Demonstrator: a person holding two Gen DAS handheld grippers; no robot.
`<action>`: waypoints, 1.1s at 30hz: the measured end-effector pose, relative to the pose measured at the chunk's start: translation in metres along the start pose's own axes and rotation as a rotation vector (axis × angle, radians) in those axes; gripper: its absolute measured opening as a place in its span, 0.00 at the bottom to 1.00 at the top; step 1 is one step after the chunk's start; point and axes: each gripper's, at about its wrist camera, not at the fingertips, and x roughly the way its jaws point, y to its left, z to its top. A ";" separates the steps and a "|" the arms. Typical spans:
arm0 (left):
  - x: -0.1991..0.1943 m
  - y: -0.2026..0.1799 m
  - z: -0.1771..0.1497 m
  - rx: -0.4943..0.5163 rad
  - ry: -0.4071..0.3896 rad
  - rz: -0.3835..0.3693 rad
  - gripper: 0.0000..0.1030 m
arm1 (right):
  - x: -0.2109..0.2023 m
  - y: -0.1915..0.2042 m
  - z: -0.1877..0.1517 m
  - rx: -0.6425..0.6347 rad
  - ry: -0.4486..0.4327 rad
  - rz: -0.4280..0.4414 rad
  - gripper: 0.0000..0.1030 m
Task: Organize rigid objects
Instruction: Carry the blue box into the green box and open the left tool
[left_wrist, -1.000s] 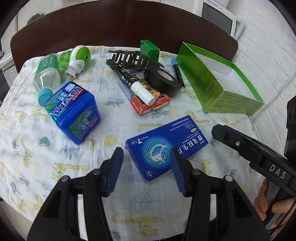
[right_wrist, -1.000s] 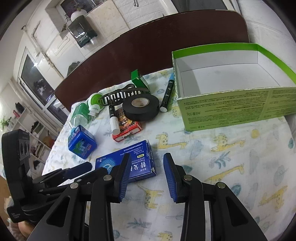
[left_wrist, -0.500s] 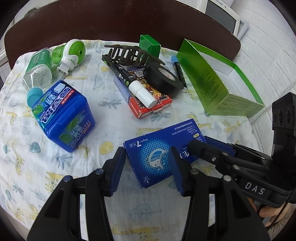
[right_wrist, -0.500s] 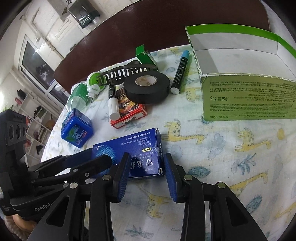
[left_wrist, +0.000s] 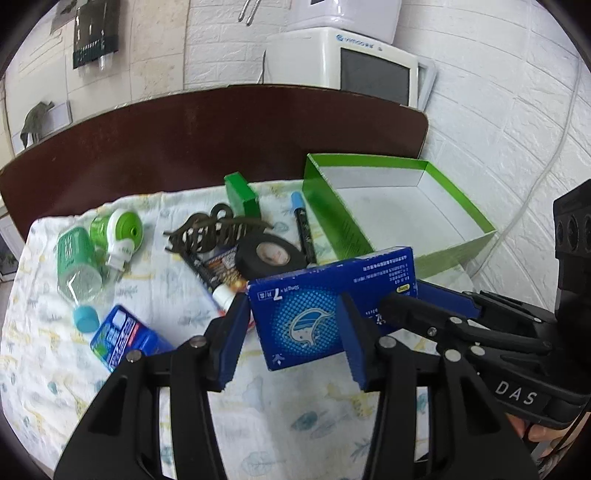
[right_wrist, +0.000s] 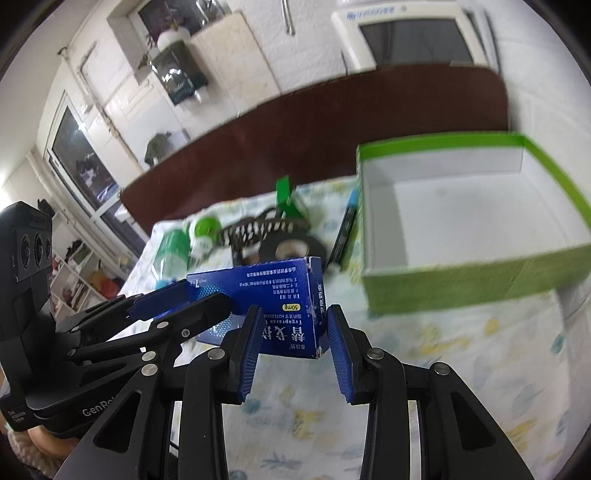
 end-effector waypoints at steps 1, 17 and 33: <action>0.001 -0.006 0.009 0.012 -0.011 -0.011 0.44 | -0.006 -0.006 0.007 0.006 -0.024 -0.010 0.37; 0.104 -0.119 0.120 0.172 0.011 -0.160 0.43 | -0.043 -0.143 0.084 0.137 -0.180 -0.187 0.37; 0.173 -0.129 0.131 0.172 0.152 -0.172 0.41 | -0.002 -0.197 0.094 0.229 -0.132 -0.246 0.37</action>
